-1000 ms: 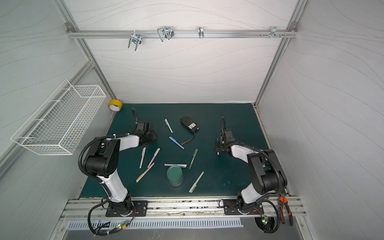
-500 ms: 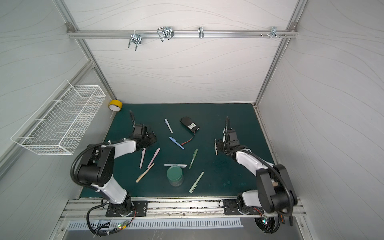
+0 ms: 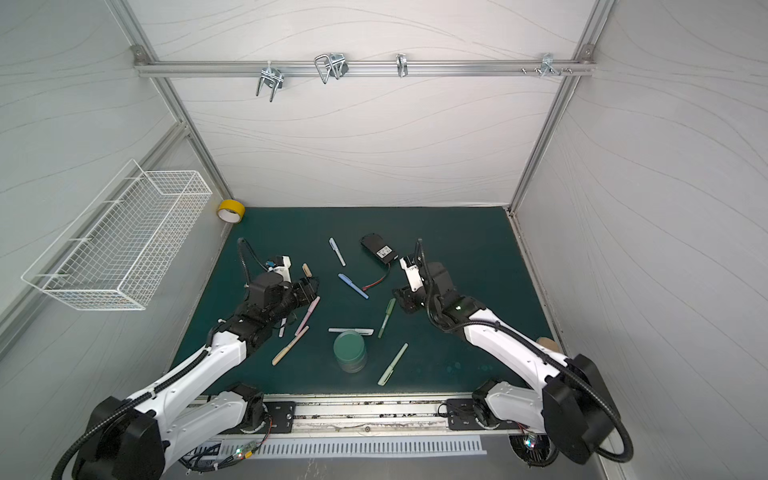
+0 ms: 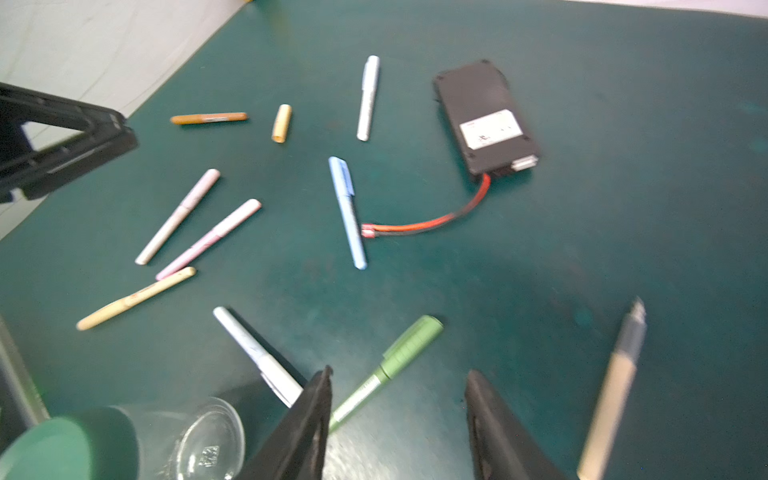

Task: Open the pen caps
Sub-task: 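Open both grippers to drop the cream cap and the uncapped pen, then reach the right gripper to the white pen with blue cap and grasp it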

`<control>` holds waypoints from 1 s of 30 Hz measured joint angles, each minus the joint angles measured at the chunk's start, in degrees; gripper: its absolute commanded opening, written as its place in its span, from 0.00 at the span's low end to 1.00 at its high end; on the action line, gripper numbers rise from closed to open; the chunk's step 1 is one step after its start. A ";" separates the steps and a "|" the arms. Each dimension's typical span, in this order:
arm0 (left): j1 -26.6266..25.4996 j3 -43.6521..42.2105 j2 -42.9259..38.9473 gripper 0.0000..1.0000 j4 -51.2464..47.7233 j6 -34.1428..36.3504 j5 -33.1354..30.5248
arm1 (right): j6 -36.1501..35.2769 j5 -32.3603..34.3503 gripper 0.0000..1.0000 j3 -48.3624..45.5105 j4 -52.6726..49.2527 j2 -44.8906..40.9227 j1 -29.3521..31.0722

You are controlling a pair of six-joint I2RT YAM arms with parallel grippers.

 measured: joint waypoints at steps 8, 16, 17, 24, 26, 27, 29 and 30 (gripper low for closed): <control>0.83 -1.73 5.01 0.60 3.45 -2.38 3.10 | -2.95 -4.46 0.51 25.53 -7.80 22.69 1.03; 7.34 -6.08 6.14 0.58 6.88 -6.08 6.82 | -3.21 -6.32 0.50 44.54 -13.20 43.10 1.42; 7.37 -6.08 6.14 0.58 6.91 -6.10 7.06 | -3.41 -6.34 0.50 46.73 -13.79 45.33 1.60; 7.37 -6.08 6.23 0.59 7.34 -6.23 7.78 | -7.37 -6.71 0.48 61.18 -19.89 56.13 2.62; 7.37 -6.08 6.29 0.59 7.34 -6.21 7.82 | -8.37 -6.69 0.48 64.26 -20.65 58.12 2.91; 7.37 -6.08 6.29 0.58 7.34 -6.21 7.82 | -9.03 -6.56 0.49 65.70 -21.14 59.10 3.15; 7.37 -6.05 6.40 0.59 7.34 -6.21 7.87 | -10.67 -6.38 0.49 68.15 -22.23 60.89 3.65; 7.37 -6.05 6.58 0.59 7.37 -6.23 7.96 | -11.58 -6.38 0.49 69.70 -22.99 62.03 3.98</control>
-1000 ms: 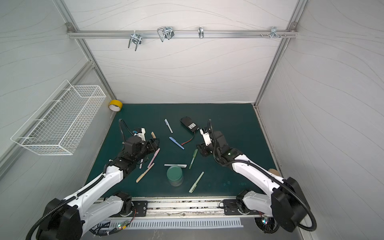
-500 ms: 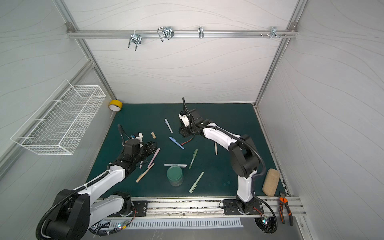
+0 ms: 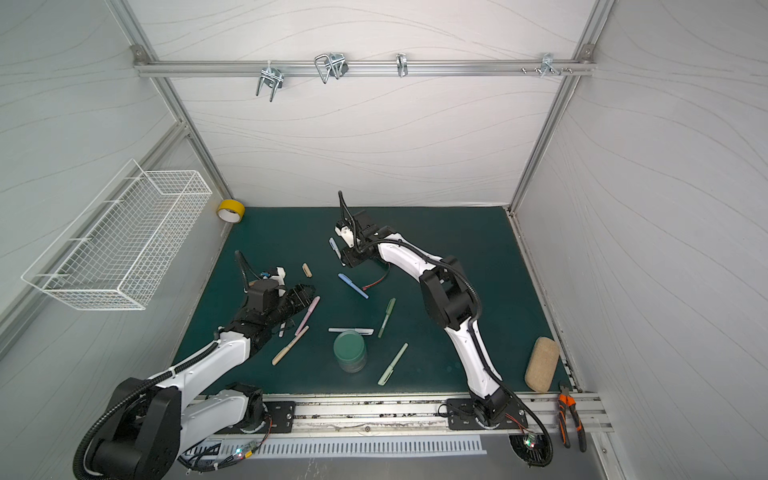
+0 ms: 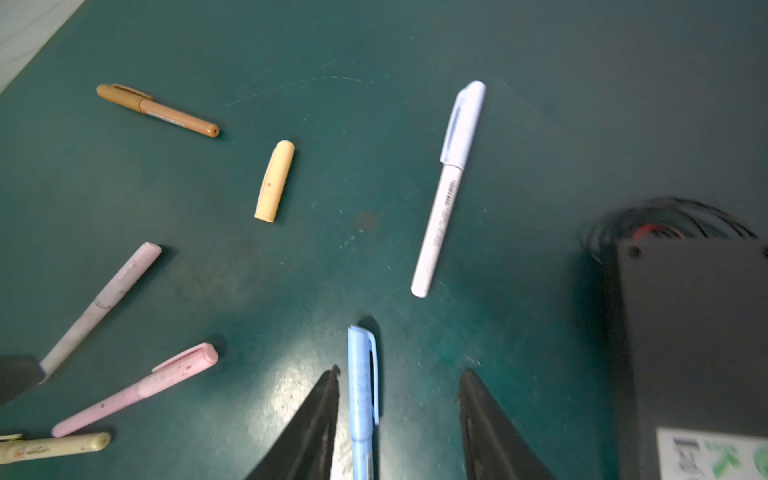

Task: Open the pen caps
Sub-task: 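Reach the right gripper to the white pen with blue cap and grasp it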

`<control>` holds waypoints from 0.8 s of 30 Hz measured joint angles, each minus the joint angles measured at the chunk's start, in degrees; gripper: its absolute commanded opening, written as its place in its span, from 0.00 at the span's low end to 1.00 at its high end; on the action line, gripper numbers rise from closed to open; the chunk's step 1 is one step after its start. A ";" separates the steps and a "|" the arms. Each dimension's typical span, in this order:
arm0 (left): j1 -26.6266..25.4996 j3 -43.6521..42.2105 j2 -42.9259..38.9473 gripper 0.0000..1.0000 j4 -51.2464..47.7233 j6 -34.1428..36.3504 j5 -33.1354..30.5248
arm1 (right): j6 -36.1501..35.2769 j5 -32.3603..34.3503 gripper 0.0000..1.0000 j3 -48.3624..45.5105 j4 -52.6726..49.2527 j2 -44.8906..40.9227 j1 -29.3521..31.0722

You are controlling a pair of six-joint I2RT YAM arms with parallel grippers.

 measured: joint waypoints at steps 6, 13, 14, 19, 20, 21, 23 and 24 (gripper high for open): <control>0.00 0.02 1.31 0.59 0.00 -0.24 1.11 | -1.92 1.07 0.48 8.24 -3.06 6.60 1.18; 0.00 0.02 1.64 0.59 0.00 -0.52 1.33 | 0.31 6.71 0.43 13.09 -3.98 11.76 1.90; 0.00 0.02 1.64 0.59 0.00 -0.52 1.33 | 0.81 7.63 0.42 14.16 -4.09 12.66 1.90; 0.00 0.02 1.64 0.59 -0.02 -0.50 1.27 | 1.79 9.81 0.39 17.94 -5.14 15.52 1.90; 0.00 0.02 1.64 0.59 -0.02 -0.50 1.27 | 1.86 10.08 0.38 18.71 -5.31 16.09 1.90; 0.00 0.02 1.64 0.59 -0.02 -0.50 1.27 | 1.86 10.25 0.37 19.34 -5.53 16.57 1.90; 0.00 0.02 1.66 0.59 -0.02 -0.50 1.27 | 1.79 10.64 0.35 20.15 -5.81 17.25 1.90; 0.00 0.04 1.73 0.59 -0.02 -0.50 1.27 | 1.77 10.69 0.33 20.35 -5.88 17.49 1.90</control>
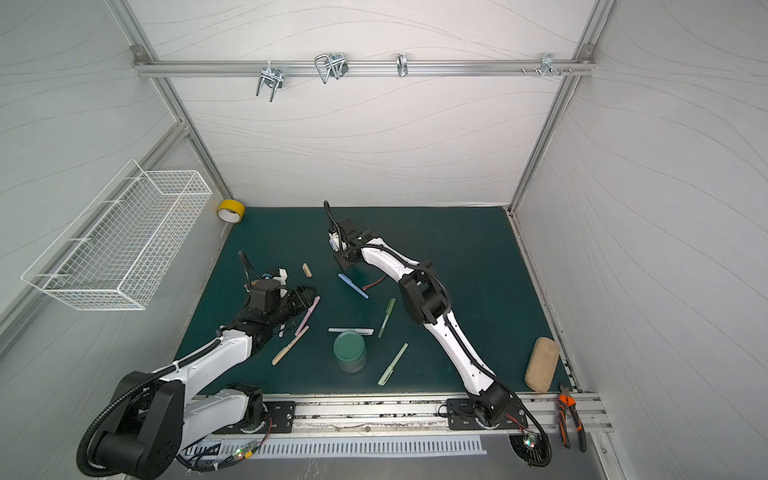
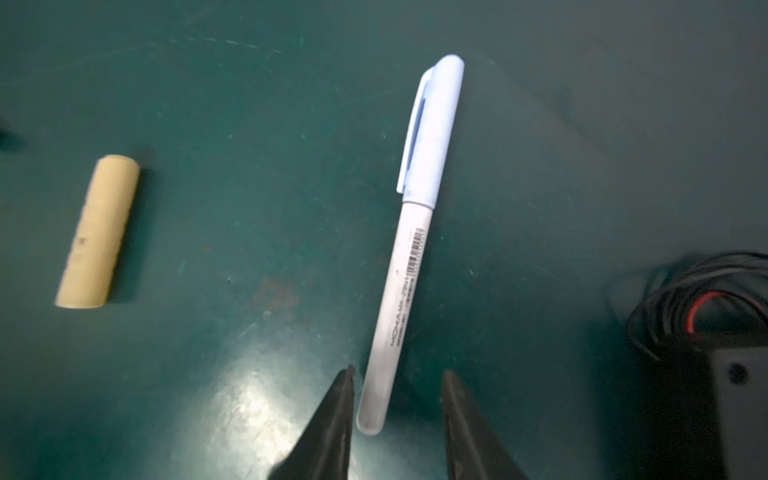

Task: Open the pen caps
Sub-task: 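Reach the right gripper to the white pen with blue cap and grasp it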

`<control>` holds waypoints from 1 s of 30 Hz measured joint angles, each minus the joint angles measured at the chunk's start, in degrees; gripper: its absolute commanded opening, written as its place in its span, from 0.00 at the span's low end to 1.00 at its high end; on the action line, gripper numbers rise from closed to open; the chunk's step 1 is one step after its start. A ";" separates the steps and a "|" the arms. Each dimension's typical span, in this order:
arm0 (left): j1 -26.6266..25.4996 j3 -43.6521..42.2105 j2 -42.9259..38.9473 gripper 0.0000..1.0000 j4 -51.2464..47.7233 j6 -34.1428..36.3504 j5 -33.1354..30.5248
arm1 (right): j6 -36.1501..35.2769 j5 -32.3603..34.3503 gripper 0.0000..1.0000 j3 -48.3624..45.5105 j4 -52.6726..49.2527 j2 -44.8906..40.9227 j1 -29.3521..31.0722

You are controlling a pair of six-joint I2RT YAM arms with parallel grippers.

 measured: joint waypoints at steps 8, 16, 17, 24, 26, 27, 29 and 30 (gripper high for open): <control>0.04 0.28 2.56 0.59 0.02 -0.02 0.20 | -0.11 0.33 0.27 0.44 -0.22 0.68 0.00; 0.35 0.28 2.82 0.59 0.04 -0.11 0.44 | -0.57 0.59 0.17 0.44 -0.31 0.76 0.02; 0.37 0.28 2.82 0.59 0.07 -0.11 0.50 | -0.61 0.61 0.16 0.44 -0.31 0.76 0.02; 0.44 0.28 2.69 0.59 0.04 -0.09 0.59 | -1.03 1.05 0.04 0.39 -0.22 0.76 0.09; 0.59 0.28 2.69 0.59 0.02 -0.09 0.59 | -1.03 1.25 0.02 -0.24 0.02 0.28 0.11; 0.72 0.28 2.69 0.59 0.02 -0.09 0.59 | -1.03 1.31 0.02 -1.16 0.11 -0.33 0.09; 1.01 0.28 2.69 0.59 0.04 -0.11 0.83 | -0.98 1.49 0.01 -4.02 0.33 -2.47 0.07; 1.09 0.28 2.69 0.59 0.09 -0.15 1.03 | -0.94 1.49 0.00 -5.88 0.42 -3.93 0.04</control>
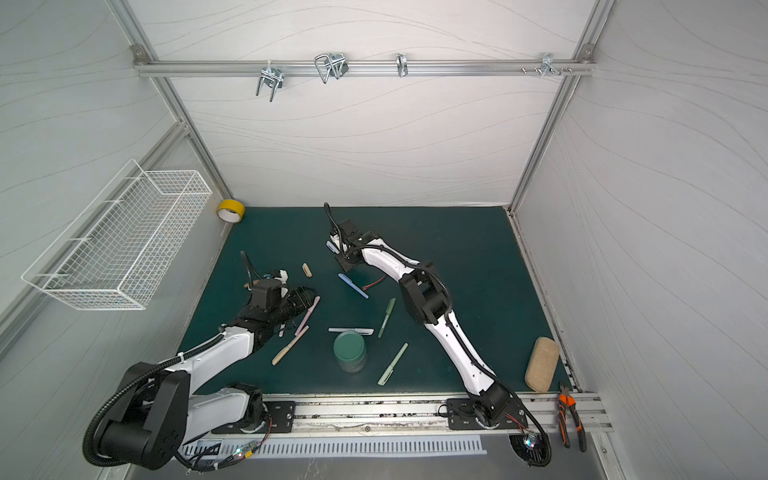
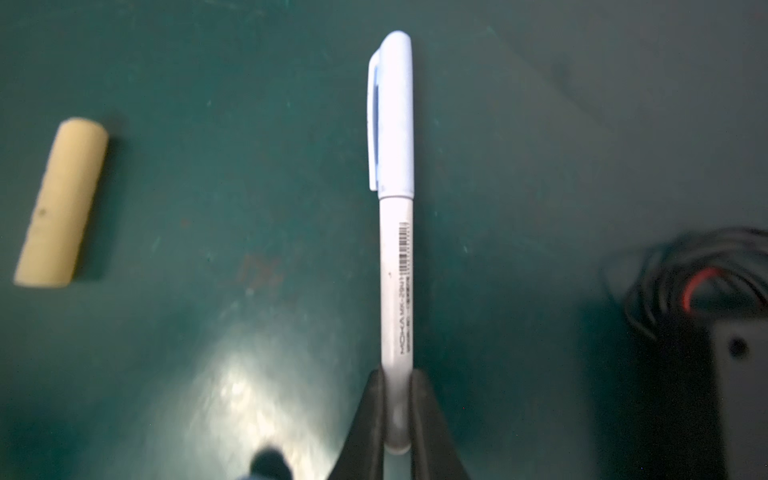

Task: Open the pen caps
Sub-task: 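Reach the right gripper to the white pen with blue cap and grasp it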

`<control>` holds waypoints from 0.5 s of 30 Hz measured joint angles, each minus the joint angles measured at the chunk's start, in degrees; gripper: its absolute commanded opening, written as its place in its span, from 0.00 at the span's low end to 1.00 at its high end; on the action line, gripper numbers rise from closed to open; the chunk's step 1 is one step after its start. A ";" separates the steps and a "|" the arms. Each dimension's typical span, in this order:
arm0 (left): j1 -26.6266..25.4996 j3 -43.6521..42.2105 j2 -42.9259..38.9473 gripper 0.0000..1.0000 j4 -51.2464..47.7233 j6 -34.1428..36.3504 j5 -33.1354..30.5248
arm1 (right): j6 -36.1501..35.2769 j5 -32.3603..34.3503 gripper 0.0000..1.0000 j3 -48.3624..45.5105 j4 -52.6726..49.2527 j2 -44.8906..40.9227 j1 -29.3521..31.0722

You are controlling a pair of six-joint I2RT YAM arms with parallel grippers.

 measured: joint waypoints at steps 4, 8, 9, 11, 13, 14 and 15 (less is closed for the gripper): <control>0.28 0.00 -0.17 0.59 1.31 -0.42 1.70 | 0.66 0.15 0.00 -8.24 0.48 -8.59 -0.07; 0.28 -0.11 -1.62 0.59 4.13 -0.98 4.20 | 2.16 0.28 0.00 -19.12 3.43 -21.59 -0.09; 0.28 -0.28 -2.08 0.59 5.18 -1.14 4.76 | 2.69 0.24 0.00 -22.27 4.37 -25.22 -0.09; 0.28 -0.68 -2.93 0.59 6.97 -1.49 6.01 | 3.72 0.22 0.00 -28.48 6.29 -32.06 -0.09; 0.20 -1.11 -3.43 0.59 9.27 -1.60 7.34 | 5.03 0.20 0.00 -35.30 8.24 -38.80 -0.09; 0.00 -1.25 -3.52 0.60 10.23 -1.68 8.00 | 5.60 0.15 0.00 -38.62 9.03 -41.83 -0.09; -0.28 -1.31 -3.54 0.59 11.28 -1.73 8.70 | 6.38 0.07 0.00 -42.58 10.10 -45.24 -0.09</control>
